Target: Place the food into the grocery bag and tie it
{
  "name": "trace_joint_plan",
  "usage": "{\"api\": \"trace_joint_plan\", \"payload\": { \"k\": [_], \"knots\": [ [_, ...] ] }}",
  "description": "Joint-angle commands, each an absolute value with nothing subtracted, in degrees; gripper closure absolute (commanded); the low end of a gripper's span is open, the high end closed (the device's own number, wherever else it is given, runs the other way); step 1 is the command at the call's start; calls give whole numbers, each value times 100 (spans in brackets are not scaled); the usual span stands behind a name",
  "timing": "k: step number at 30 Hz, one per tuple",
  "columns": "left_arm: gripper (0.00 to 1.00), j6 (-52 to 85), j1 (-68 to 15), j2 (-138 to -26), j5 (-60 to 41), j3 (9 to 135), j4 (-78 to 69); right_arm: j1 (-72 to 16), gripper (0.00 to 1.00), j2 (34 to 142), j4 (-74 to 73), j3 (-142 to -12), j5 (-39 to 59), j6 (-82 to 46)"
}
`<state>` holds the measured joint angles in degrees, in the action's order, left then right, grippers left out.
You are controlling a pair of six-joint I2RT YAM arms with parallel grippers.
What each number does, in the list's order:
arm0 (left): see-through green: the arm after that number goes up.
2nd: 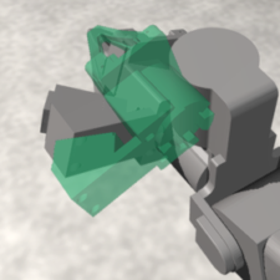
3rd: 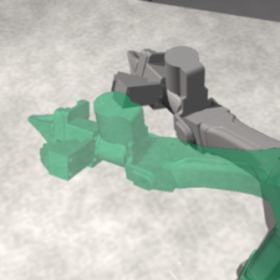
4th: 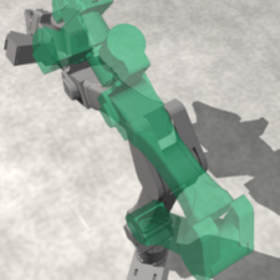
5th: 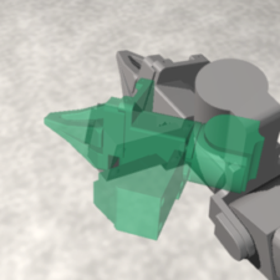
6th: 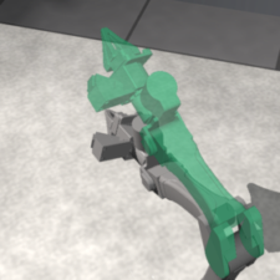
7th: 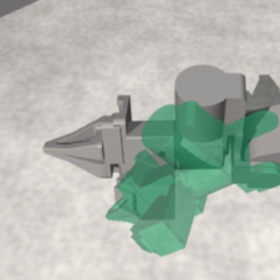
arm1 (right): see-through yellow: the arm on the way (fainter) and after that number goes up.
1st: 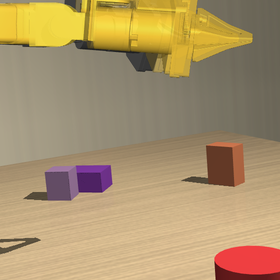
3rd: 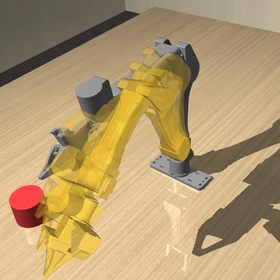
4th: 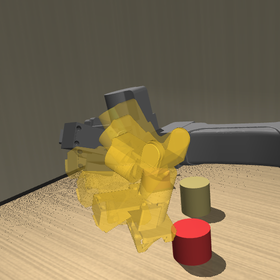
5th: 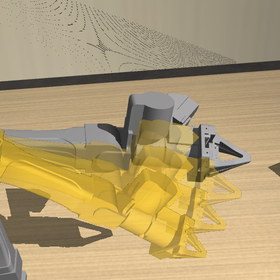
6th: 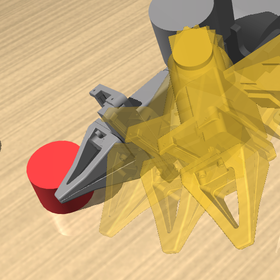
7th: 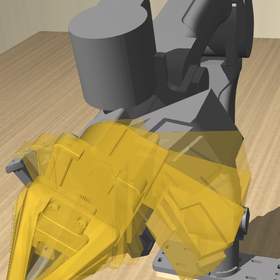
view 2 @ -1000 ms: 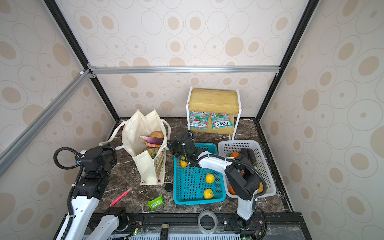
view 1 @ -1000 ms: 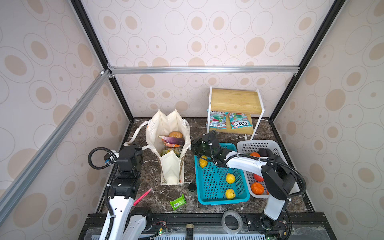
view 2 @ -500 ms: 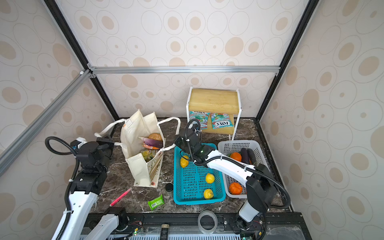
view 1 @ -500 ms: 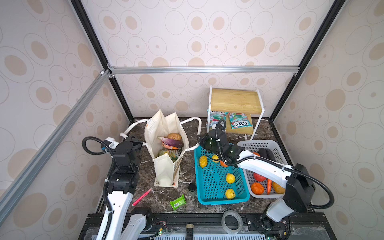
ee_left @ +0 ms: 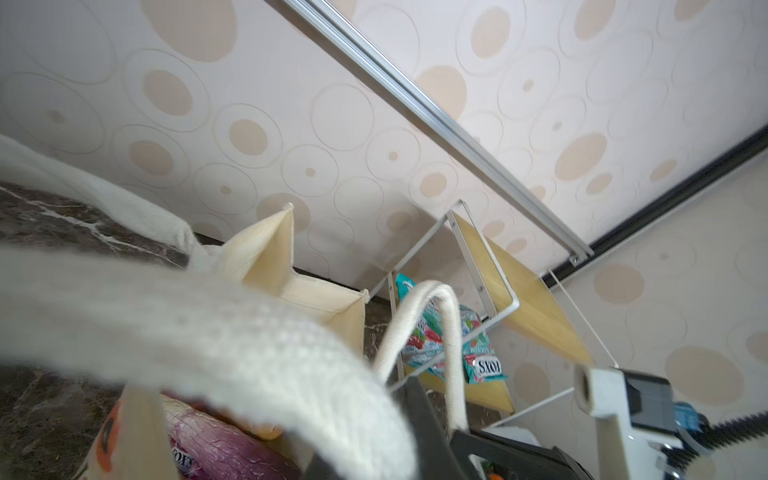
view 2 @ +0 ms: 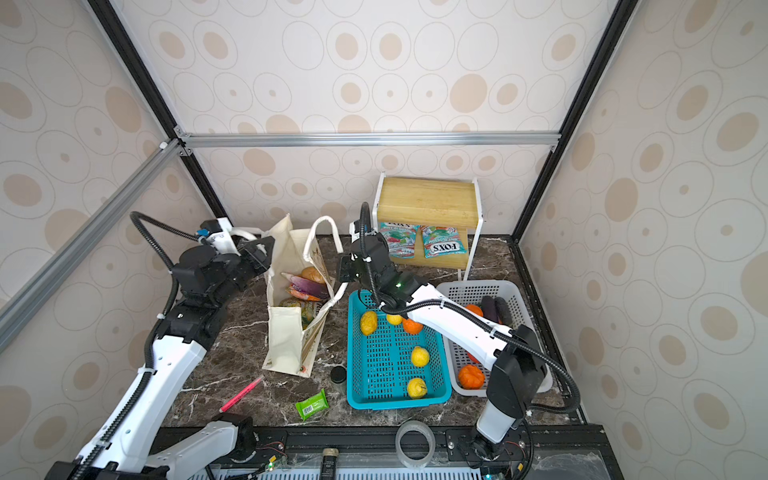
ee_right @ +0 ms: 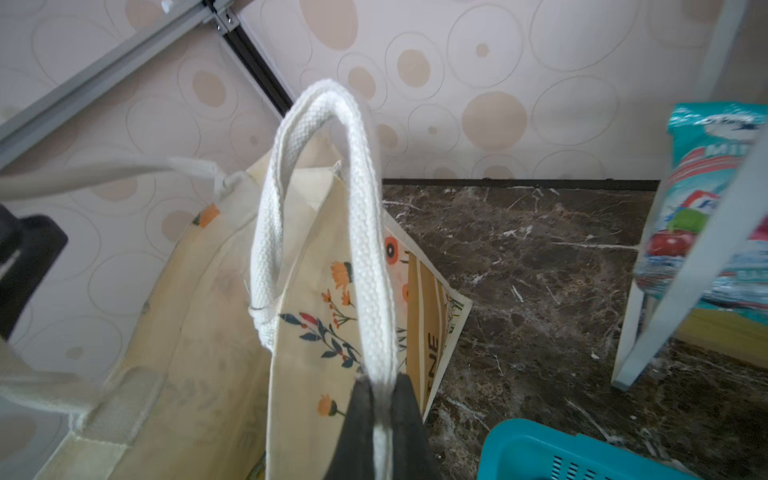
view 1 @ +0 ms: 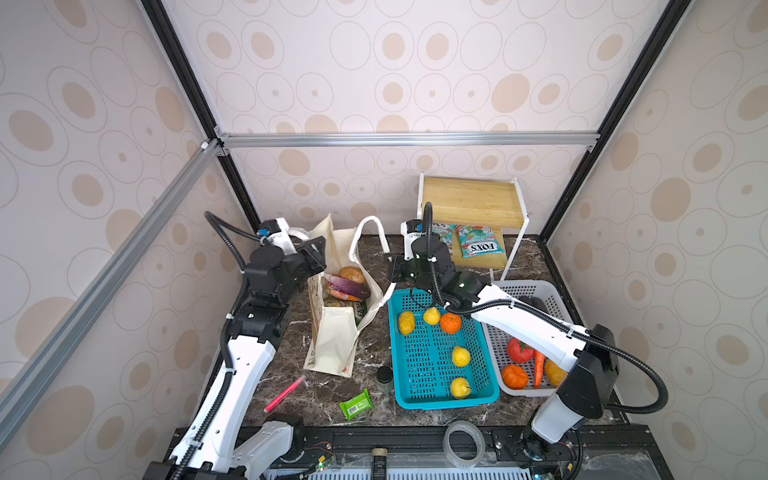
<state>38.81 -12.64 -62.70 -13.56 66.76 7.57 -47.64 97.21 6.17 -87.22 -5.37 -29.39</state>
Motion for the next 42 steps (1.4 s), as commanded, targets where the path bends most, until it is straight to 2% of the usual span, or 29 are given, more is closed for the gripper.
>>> {"api": "trace_joint_plan", "payload": {
  "k": [1,8,13,14,15,17,18,19,21,25,28,31,33,37,38,40,42],
  "knots": [
    [79,3123,-1690,-6616,-1471,7474,1495,-4810,100,9856,387,-8889,146,-2733],
    [69,2800,-2397,-7050,-992,8156,2344,-4809,100,9971,-254,-8624,626,-2715],
    [68,2617,-2781,-7232,-311,8636,3067,-4813,100,9967,-639,-8455,804,-2830],
    [73,2552,-2860,-7294,-181,8753,3231,-4808,100,9959,-738,-8408,832,-2851],
    [99,2456,-2907,-7386,-80,8891,3413,-4810,100,9943,-861,-8321,859,-2894],
    [100,2344,-2936,-7572,140,9079,3724,-4805,100,9920,-1143,-8147,854,-2978],
    [96,2321,-2937,-7670,314,9168,3871,-4809,100,9914,-1237,-8076,852,-3022],
    [86,2307,-2936,-7737,428,9224,3969,-4808,100,9921,-1277,-8051,868,-3034],
    [84,2248,-2944,-7789,439,9245,3996,-4810,100,9936,-1261,-8050,900,-3034],
    [66,2054,-3131,-8161,1068,9722,4553,-4811,100,9940,-1385,-7984,993,-3059],
    [60,2004,-3230,-8335,1459,9932,4884,-4808,100,9928,-1541,-7898,1028,-3095],
    [58,2022,-3439,-8381,2103,10047,5136,-4808,100,9921,-1670,-7831,1075,-3121],
    [61,2012,-3636,-8535,2621,10336,5455,-4813,100,9935,-1841,-7771,1163,-3146],
    [85,2058,-3908,-8996,3174,11091,6278,-4811,100,10007,-1995,-7729,1253,-3192],
    [88,2064,-3953,-9057,3210,11189,6379,-4811,100,10018,-2017,-7718,1261,-3207],
    [85,2101,-4021,-9140,3357,11337,6562,-4810,100,10035,-2049,-7700,1251,-3227],
    [69,2071,-4022,-9057,3342,11259,6440,-4811,100,10037,-2048,-7694,1239,-3221]
  ]
}}
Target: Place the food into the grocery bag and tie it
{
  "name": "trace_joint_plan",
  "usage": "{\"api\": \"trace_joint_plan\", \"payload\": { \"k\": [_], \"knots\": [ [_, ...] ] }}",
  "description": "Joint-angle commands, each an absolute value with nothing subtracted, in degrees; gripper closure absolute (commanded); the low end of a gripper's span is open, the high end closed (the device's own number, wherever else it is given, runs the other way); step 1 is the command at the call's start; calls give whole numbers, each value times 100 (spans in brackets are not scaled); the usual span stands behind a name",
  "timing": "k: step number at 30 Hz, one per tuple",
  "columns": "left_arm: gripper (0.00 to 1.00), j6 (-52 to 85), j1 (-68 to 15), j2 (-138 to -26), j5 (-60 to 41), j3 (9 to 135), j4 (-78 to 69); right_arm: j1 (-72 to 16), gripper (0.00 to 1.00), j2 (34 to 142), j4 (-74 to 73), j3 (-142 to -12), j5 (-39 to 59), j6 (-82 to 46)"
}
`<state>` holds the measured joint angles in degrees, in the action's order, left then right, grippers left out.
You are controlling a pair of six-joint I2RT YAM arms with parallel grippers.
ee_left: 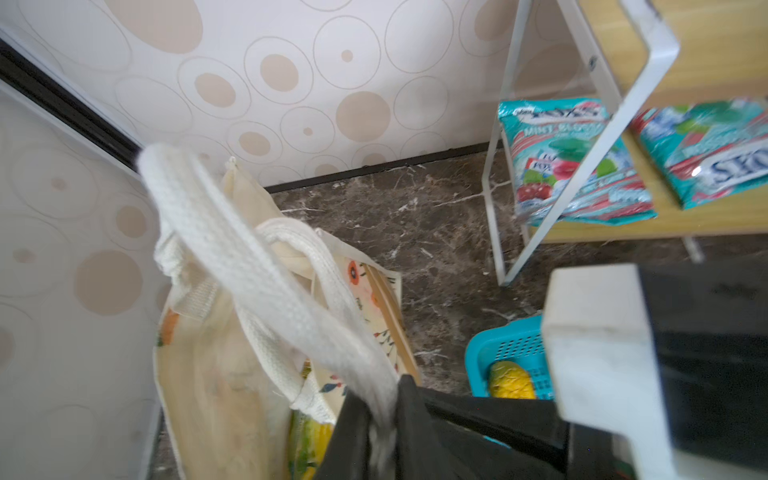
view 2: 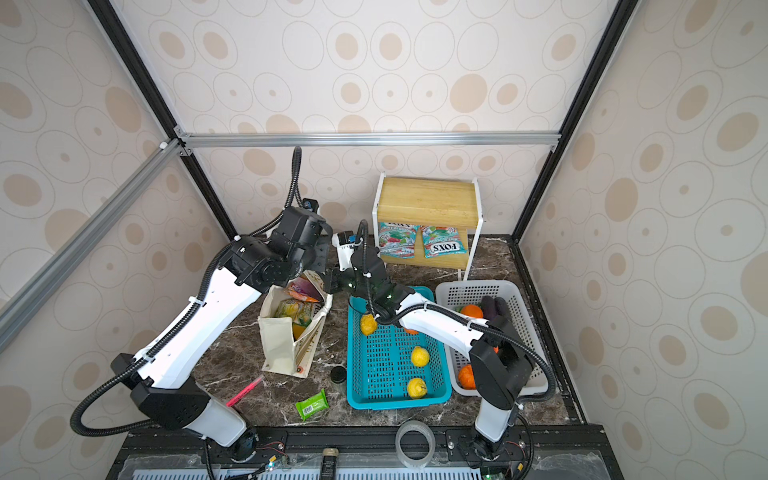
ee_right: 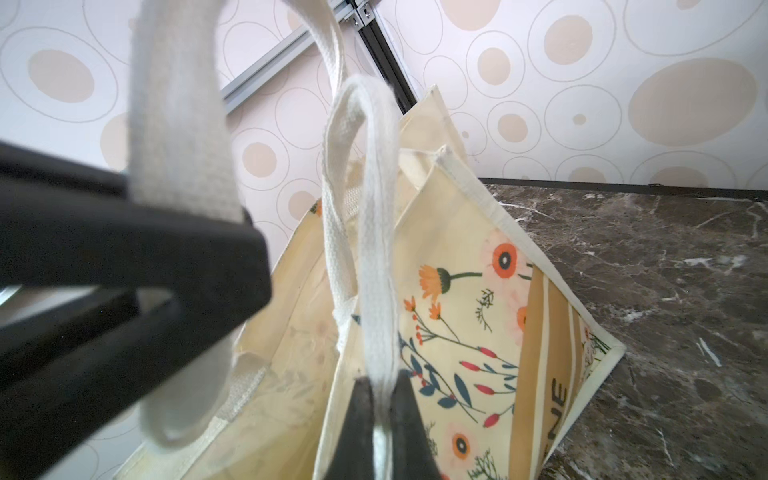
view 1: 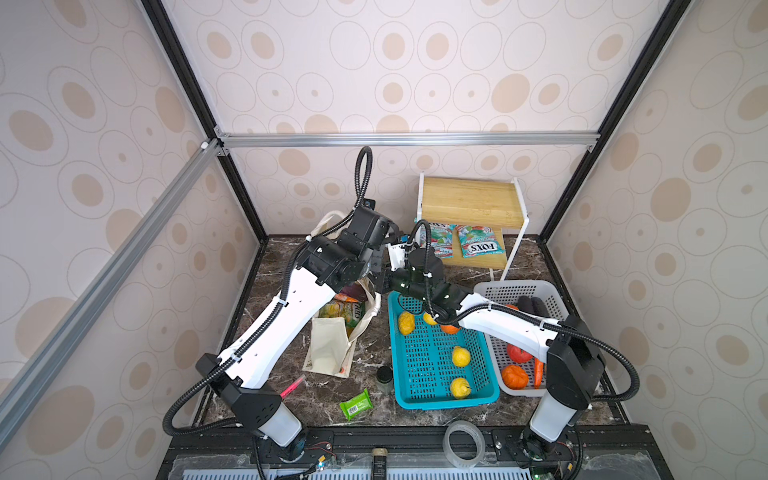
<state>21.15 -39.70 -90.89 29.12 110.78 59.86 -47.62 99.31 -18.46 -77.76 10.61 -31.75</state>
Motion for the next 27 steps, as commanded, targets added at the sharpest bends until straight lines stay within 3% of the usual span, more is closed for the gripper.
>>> {"api": "trace_joint_plan", "payload": {
  "k": [1,4,10,14,19,27],
  "knots": [
    [63,2063,-4025,-8976,3315,11210,6337,-4809,100,10037,-2054,-7694,1239,-3213],
    [47,1934,-4022,-8719,3126,11078,5964,-4816,100,10046,-2124,-7666,1284,-3222],
    [43,1873,-3983,-8141,2608,10442,4798,-4808,100,10044,-2242,-7629,1358,-3245],
    [45,2336,-3769,-7729,1978,9853,4094,-4812,100,9974,-2220,-7600,1353,-3215],
    [45,3532,-3058,-6652,841,8180,2149,-4830,100,9720,-2353,-7385,1324,-3117],
    [55,4419,-2406,-6448,669,7708,1773,-4839,100,9700,-2199,-7398,1406,-2971]
  ]
}}
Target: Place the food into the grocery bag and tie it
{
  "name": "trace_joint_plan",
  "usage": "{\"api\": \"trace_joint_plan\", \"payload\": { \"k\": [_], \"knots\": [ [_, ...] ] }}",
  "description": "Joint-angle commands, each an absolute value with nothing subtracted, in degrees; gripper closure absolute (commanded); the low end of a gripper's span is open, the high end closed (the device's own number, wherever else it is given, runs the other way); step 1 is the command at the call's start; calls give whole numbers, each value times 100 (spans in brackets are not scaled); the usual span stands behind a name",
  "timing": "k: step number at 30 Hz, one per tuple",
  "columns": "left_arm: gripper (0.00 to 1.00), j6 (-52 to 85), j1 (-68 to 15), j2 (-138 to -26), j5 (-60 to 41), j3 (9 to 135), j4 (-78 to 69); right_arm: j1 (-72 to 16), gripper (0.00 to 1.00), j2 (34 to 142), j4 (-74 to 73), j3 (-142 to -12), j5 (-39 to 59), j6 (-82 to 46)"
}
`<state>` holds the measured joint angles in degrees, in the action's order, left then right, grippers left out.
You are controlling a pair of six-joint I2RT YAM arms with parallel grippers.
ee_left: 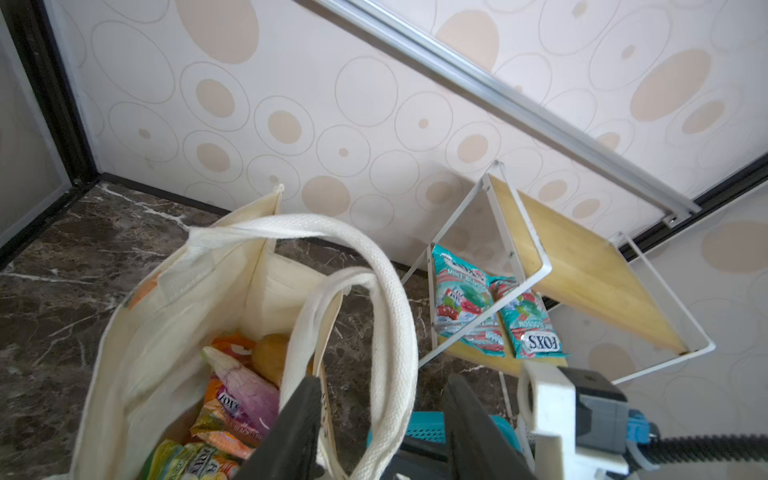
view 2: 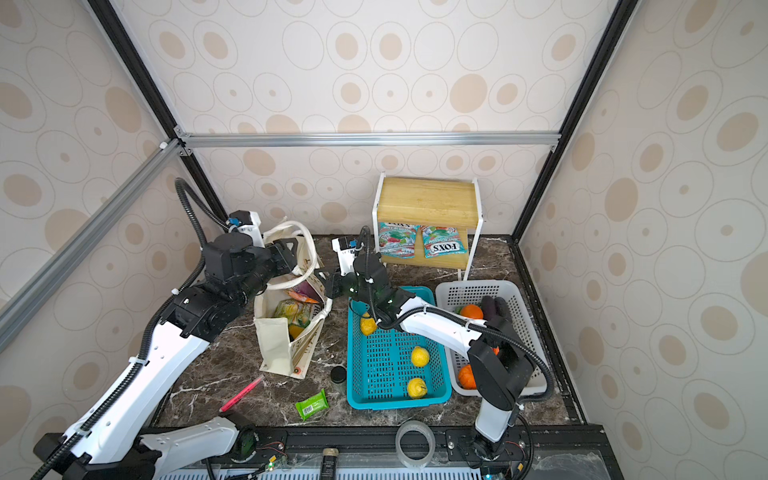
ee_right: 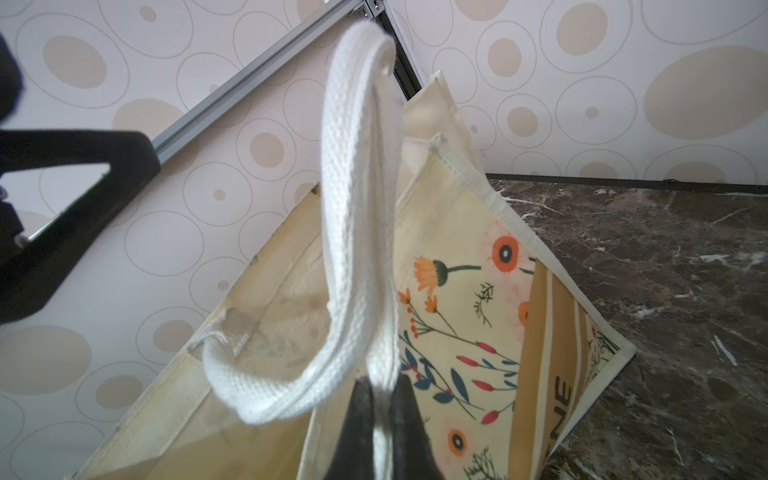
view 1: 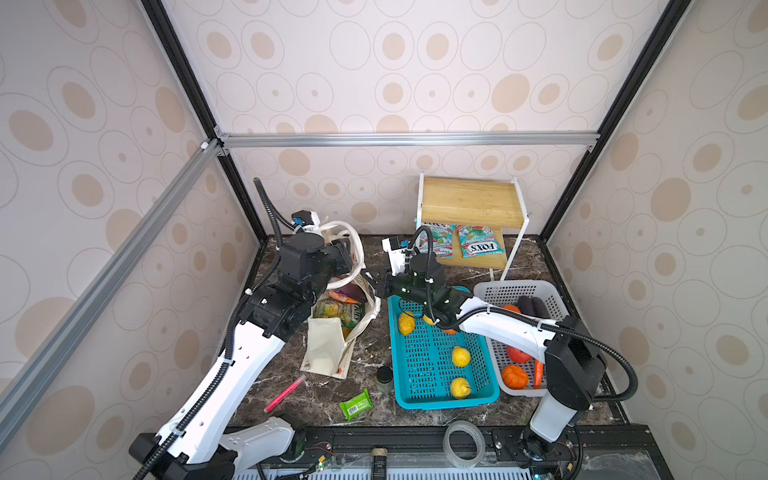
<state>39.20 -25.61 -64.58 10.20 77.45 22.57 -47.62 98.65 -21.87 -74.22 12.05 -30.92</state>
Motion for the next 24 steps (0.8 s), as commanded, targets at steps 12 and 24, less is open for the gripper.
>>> {"api": "trace_joint_plan", "payload": {
  "k": [12,24],
  "knots": [
    [57,5696,-2198,-6565,194,6812,805,-5017,100,9581,-1986,-7488,1724,-2418],
    [90,5554,-2197,-6504,512,6514,268,-5109,100,9370,-2153,-7335,1635,-2318]
  ]
}}
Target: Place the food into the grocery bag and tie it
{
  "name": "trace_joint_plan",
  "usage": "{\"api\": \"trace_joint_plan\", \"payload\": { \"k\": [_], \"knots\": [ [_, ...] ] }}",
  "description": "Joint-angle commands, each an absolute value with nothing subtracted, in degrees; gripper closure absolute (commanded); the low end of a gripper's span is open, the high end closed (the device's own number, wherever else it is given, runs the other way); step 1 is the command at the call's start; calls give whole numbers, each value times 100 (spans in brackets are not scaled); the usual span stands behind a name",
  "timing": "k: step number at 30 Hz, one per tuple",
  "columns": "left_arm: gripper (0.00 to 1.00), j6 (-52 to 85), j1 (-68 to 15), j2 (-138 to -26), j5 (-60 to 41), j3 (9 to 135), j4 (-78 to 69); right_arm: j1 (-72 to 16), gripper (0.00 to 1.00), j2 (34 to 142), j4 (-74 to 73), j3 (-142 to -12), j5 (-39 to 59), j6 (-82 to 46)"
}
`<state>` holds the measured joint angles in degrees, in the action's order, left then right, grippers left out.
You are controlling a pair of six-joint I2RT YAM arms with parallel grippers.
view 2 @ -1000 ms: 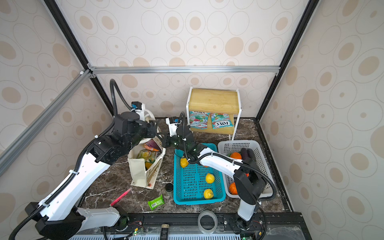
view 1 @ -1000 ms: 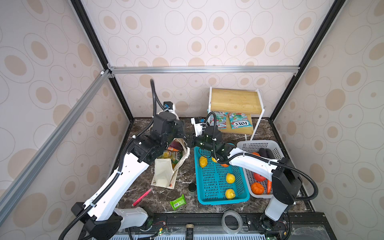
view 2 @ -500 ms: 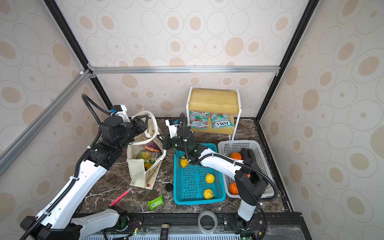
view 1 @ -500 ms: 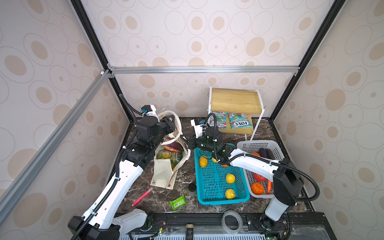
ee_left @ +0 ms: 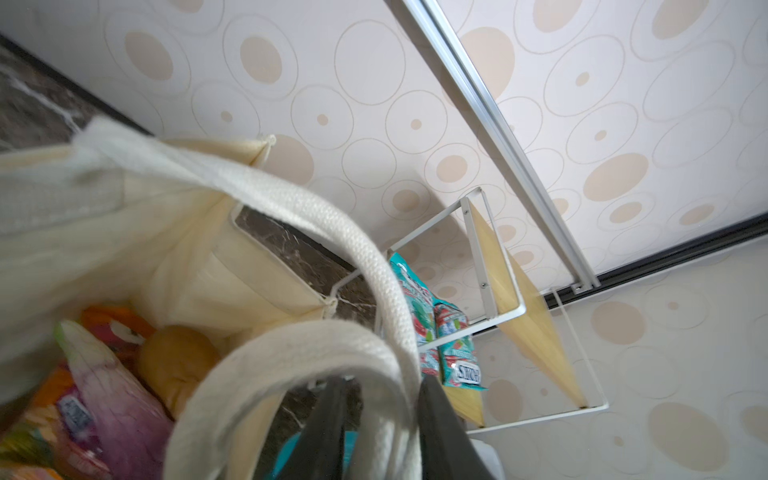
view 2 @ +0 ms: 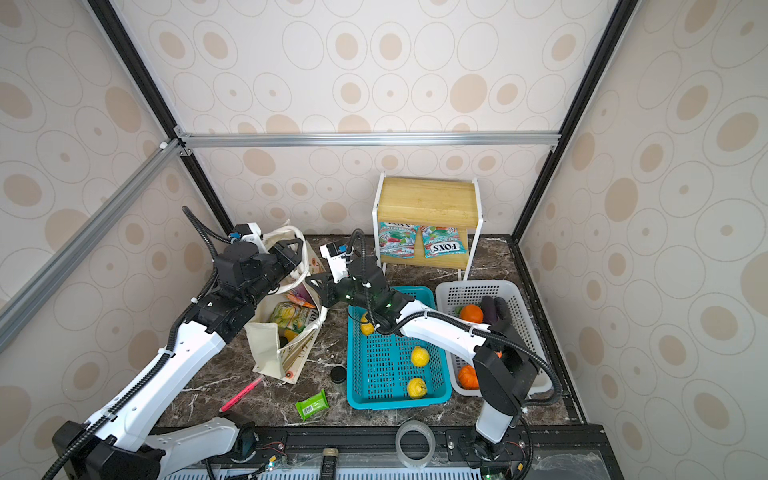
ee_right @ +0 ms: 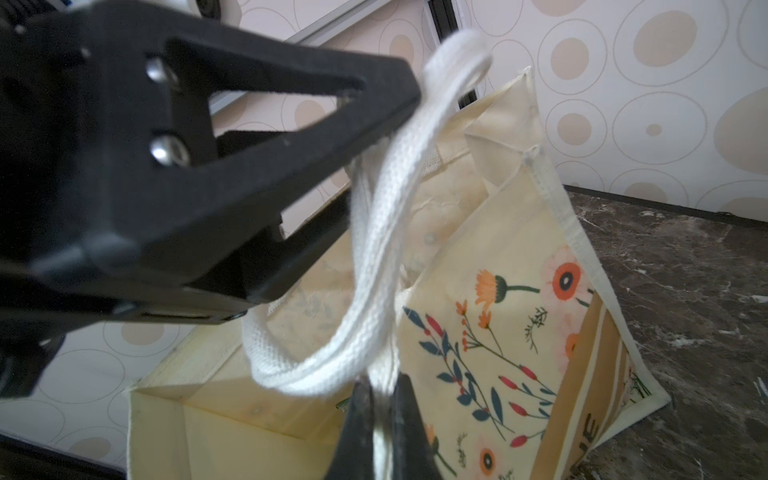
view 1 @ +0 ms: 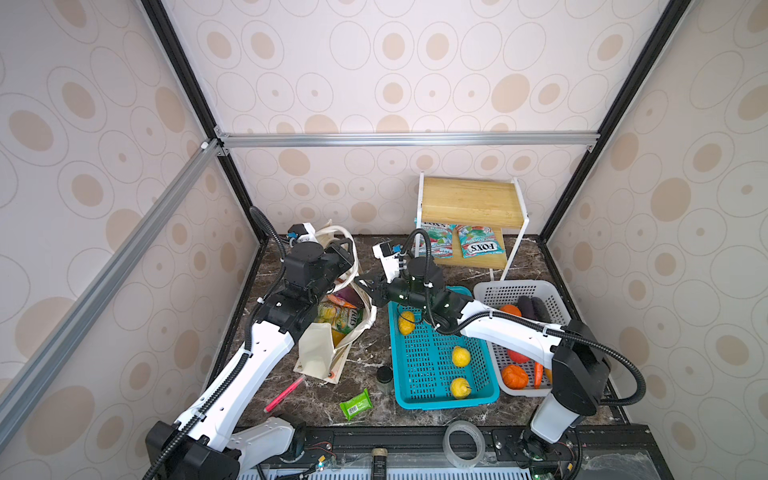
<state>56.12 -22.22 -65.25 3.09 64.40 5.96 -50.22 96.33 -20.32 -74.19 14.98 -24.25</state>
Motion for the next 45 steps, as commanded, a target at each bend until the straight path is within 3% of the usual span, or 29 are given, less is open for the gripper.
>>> {"api": "trace_joint_plan", "payload": {
  "k": [1,3,5,6,7,10,15,21,24,26,30,34,45],
  "knots": [
    [98,5494,-2197,-6504,548,6564,240,-5114,100,9345,-2177,-7294,1613,-2342],
    [100,5426,-2197,-6479,539,6646,236,-5094,94,9297,-2201,-7245,1573,-2373],
    [100,5398,-2196,-6379,538,6637,148,-5054,70,9184,-2199,-7176,1659,-2327],
    [100,5404,-2202,-6319,545,6619,132,-5024,50,9074,-2228,-7096,1648,-2303],
    [100,5399,-2190,-6267,562,6610,139,-4960,38,8949,-2269,-6981,1627,-2309],
    [100,5354,-2188,-6188,545,6600,161,-4805,24,8540,-2168,-6676,1480,-2071],
    [100,5464,-2184,-6170,283,6592,35,-4675,25,8190,-2294,-6096,1176,-1484],
    [100,5441,-2175,-6105,219,6584,23,-4502,40,8474,-2334,-6108,1444,-1555],
    [100,5531,-2170,-6032,370,6504,-36,-4586,48,8822,-2204,-6471,2101,-1513],
    [100,5640,-2171,-6040,342,6434,-169,-4707,47,9014,-1804,-6813,2255,-1292],
    [100,5801,-2171,-6053,202,6150,-425,-4746,41,9332,-2988,-6783,2832,-1795],
    [100,5700,-2170,-6012,509,5883,-519,-4801,44,9737,-3421,-7248,3438,-2178],
    [100,5853,-2048,-5953,537,5320,-953,-4845,42,10390,-4580,-7805,3527,-3301]
  ]
}}
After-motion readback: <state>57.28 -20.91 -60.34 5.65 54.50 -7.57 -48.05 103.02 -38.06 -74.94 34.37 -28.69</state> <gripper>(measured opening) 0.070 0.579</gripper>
